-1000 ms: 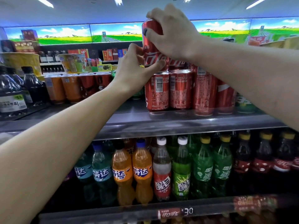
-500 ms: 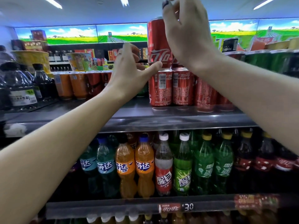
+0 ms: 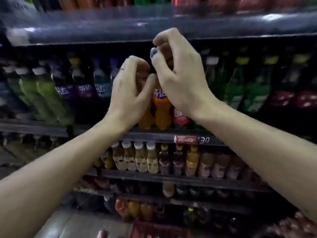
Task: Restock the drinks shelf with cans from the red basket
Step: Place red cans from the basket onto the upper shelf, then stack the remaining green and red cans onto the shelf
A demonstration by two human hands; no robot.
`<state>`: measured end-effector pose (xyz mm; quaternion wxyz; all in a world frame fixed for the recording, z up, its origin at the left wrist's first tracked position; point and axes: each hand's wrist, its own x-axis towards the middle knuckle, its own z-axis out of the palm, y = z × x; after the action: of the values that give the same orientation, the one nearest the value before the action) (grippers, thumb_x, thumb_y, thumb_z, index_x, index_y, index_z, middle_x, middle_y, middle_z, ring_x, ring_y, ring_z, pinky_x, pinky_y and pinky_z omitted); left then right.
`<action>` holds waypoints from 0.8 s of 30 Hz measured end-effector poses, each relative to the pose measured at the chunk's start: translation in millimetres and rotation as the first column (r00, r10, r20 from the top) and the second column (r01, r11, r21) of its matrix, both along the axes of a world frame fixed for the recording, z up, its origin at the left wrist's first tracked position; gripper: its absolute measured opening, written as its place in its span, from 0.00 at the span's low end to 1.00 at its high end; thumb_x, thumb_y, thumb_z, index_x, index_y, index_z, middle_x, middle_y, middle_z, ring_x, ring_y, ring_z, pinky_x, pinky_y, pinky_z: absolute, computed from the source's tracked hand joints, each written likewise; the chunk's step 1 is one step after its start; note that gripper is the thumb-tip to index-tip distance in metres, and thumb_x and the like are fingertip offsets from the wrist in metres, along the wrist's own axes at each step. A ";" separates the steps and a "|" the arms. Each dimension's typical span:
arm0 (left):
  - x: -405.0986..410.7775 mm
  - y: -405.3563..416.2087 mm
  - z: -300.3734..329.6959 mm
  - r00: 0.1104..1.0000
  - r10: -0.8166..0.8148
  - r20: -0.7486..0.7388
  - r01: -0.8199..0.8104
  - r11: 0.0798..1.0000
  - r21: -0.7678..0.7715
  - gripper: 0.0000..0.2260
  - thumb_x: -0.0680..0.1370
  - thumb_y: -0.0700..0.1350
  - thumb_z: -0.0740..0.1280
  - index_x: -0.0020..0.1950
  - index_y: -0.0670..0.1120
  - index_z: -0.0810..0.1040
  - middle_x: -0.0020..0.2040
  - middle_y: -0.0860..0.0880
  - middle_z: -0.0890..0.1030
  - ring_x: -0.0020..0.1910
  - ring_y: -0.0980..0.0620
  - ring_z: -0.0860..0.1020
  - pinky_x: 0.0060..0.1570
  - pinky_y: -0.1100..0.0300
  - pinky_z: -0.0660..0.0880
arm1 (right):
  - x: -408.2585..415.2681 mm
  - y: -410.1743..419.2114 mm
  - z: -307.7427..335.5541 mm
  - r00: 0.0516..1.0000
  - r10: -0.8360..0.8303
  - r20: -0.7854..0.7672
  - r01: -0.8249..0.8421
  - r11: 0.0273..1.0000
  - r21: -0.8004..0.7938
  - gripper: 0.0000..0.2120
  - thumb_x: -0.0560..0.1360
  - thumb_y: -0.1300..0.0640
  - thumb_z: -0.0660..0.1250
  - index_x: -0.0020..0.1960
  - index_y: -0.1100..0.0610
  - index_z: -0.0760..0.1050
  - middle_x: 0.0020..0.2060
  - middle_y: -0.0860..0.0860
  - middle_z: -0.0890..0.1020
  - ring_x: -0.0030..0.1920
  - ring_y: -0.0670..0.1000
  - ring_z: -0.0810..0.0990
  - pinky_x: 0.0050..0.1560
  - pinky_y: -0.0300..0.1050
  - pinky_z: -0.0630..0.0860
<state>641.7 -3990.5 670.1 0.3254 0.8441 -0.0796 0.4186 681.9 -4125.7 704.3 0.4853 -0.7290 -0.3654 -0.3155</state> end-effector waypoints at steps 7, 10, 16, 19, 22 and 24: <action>-42.5 8.4 -145.9 0.921 0.005 -0.390 -0.012 1.000 -0.015 0.05 0.86 0.47 0.63 0.60 0.47 0.73 0.54 0.48 0.77 0.46 0.57 0.77 0.45 0.65 0.73 | -30.9 0.4 -139.3 0.900 -0.028 -0.435 -0.017 0.995 -0.099 0.17 0.84 0.54 0.60 0.72 0.53 0.74 0.59 0.48 0.79 0.58 0.44 0.77 0.61 0.42 0.75; -63.7 17.9 -201.6 0.857 -0.038 -0.514 -0.002 0.997 -0.077 0.04 0.86 0.48 0.61 0.60 0.51 0.70 0.53 0.50 0.77 0.46 0.59 0.77 0.44 0.67 0.73 | -52.3 6.5 -197.6 0.813 -0.074 -0.577 -0.019 0.988 -0.153 0.19 0.85 0.54 0.59 0.75 0.51 0.70 0.59 0.47 0.78 0.55 0.43 0.77 0.57 0.38 0.74; -97.7 47.6 -309.7 0.673 -0.123 -0.729 0.009 0.987 -0.158 0.05 0.86 0.50 0.61 0.58 0.50 0.68 0.52 0.47 0.78 0.45 0.52 0.79 0.49 0.52 0.77 | -100.1 29.6 -326.1 0.587 -0.203 -0.784 0.054 0.976 -0.212 0.19 0.84 0.53 0.60 0.75 0.50 0.70 0.56 0.48 0.79 0.50 0.46 0.80 0.50 0.47 0.80; -113.7 59.5 -366.3 0.563 -0.151 -0.813 0.015 0.985 -0.173 0.07 0.85 0.50 0.62 0.60 0.50 0.68 0.53 0.46 0.77 0.48 0.47 0.78 0.52 0.49 0.76 | -120.5 36.6 -393.7 0.447 -0.277 -0.850 0.104 0.960 -0.259 0.18 0.84 0.55 0.61 0.73 0.53 0.71 0.52 0.48 0.79 0.47 0.45 0.78 0.46 0.37 0.72; -135.0 69.6 -429.1 0.426 -0.196 -0.883 -0.046 0.970 -0.238 0.10 0.83 0.53 0.63 0.61 0.49 0.70 0.54 0.45 0.80 0.51 0.45 0.80 0.56 0.44 0.77 | -141.2 36.3 -463.2 0.286 -0.319 -0.904 0.128 0.947 -0.294 0.17 0.83 0.56 0.62 0.71 0.55 0.73 0.44 0.45 0.79 0.42 0.43 0.77 0.45 0.39 0.70; -148.8 73.6 -473.9 0.294 -0.223 -0.929 -0.071 0.965 -0.254 0.12 0.83 0.53 0.65 0.62 0.49 0.70 0.55 0.44 0.81 0.52 0.46 0.80 0.58 0.44 0.78 | -155.0 34.3 -513.4 0.183 -0.347 -0.920 0.100 0.937 -0.334 0.18 0.83 0.54 0.62 0.73 0.54 0.71 0.43 0.42 0.77 0.43 0.45 0.78 0.47 0.44 0.72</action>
<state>492.9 -3916.8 196.2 0.4306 0.8745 0.1409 -0.1729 526.9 -4091.4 190.9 0.4788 -0.8540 0.0987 0.1780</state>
